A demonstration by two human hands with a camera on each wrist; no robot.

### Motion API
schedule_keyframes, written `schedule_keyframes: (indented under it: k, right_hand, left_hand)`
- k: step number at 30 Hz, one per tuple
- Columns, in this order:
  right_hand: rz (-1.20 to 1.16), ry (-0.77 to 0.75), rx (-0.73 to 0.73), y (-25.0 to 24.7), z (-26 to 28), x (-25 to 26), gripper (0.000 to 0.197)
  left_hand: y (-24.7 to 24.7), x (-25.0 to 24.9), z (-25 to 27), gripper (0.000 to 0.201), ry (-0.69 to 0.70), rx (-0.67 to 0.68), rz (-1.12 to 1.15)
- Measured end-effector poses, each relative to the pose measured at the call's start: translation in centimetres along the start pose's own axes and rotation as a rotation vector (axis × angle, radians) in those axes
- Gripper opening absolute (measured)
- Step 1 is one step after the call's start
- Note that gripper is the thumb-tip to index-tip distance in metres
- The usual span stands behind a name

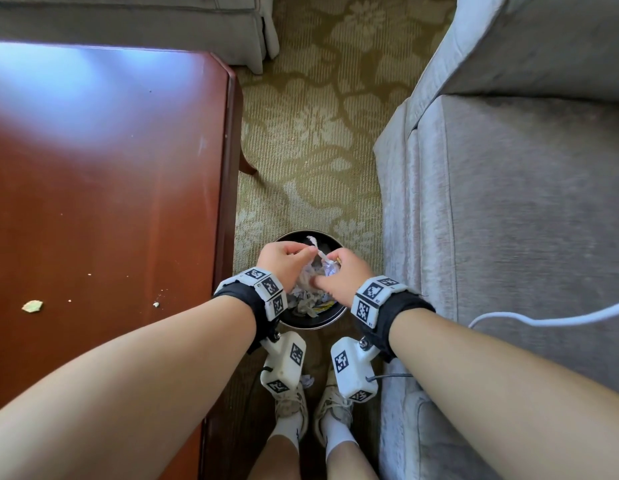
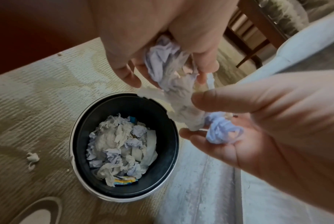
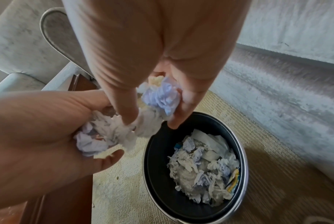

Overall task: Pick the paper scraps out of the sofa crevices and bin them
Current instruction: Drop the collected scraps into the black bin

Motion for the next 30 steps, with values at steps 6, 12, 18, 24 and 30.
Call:
schedule_keyframes:
  k: [6,12,18,24,30]
  right_hand:
    - [-0.04,-0.081,-0.091,0.0,0.0,0.5,0.029]
    - [-0.072,-0.161,-0.253,-1.2,-0.7,1.0,0.009]
    - [-0.139,-0.132,-0.183,-0.6,-1.2,1.3,0.008]
    - [-0.128,-0.153,-0.131,-0.2,-0.9,1.9,0.013]
    - [-0.066,-0.162,-0.142,0.0,-1.0,2.4,0.007]
  left_hand:
    - [0.5,-0.5,0.0,0.022,0.021,0.014,-0.027]
    - [0.8,-0.6,-0.5,0.019,0.021,0.01,-0.122]
    - [0.0,0.0,-1.2,0.016,-0.032,-0.103,-0.001]
    - [-0.6,1.0,-1.2,0.032,-0.064,-0.107,0.003]
    - [0.1,0.0,-0.7,0.044,-0.015,-0.005,-0.166]
Point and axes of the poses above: each hand's wrist, its own z-axis away from the middle knuckle, its own y-axis out of the palm, x = y × z, the point moved 4 cm from there along -z, towards the middle knuckle
